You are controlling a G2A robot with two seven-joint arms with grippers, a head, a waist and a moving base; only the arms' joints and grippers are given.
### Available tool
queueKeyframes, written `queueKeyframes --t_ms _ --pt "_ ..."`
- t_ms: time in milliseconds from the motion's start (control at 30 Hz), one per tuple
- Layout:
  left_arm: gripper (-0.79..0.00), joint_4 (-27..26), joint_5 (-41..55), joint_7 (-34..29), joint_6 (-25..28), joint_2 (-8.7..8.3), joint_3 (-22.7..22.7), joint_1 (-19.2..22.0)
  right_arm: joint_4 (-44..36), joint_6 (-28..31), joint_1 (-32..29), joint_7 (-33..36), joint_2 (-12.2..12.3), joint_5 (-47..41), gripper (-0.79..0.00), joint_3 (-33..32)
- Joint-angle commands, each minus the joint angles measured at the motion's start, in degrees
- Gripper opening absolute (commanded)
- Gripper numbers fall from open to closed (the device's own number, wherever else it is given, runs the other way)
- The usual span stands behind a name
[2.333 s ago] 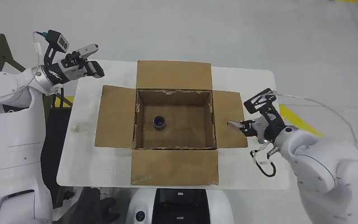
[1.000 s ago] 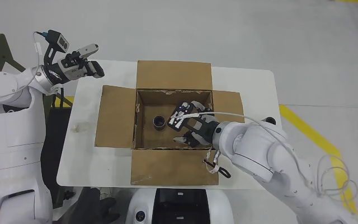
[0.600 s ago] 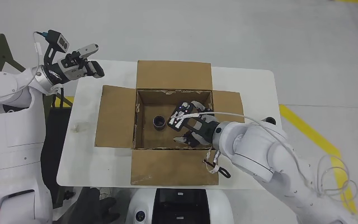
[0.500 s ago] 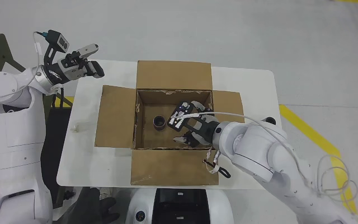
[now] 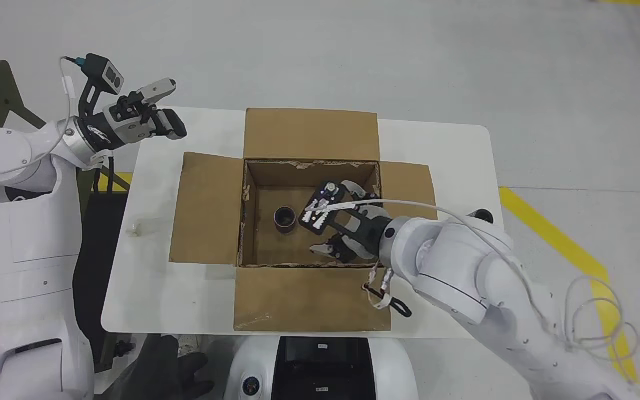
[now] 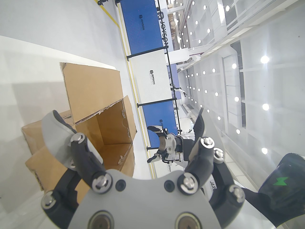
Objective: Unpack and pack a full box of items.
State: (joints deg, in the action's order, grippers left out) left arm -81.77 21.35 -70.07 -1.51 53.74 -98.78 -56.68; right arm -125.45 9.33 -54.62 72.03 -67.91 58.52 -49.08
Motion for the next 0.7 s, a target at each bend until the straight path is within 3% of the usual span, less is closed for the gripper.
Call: queueKeyframes --t_ms 0,233,667 --pt "0.000 0.00 0.00 0.00 0.00 0.00 0.00 0.00 1.02 0.68 0.88 1.18 -0.15 0.28 0.000 0.70" --pt "0.000 0.00 0.00 0.00 0.00 0.00 0.00 0.00 7.60 5.30 7.18 -1.50 -1.84 -3.04 0.000 5.39" --pt "0.000 0.00 0.00 0.00 0.00 0.00 0.00 0.00 23.06 10.88 19.29 -10.47 -7.38 -7.50 0.000 16.71"
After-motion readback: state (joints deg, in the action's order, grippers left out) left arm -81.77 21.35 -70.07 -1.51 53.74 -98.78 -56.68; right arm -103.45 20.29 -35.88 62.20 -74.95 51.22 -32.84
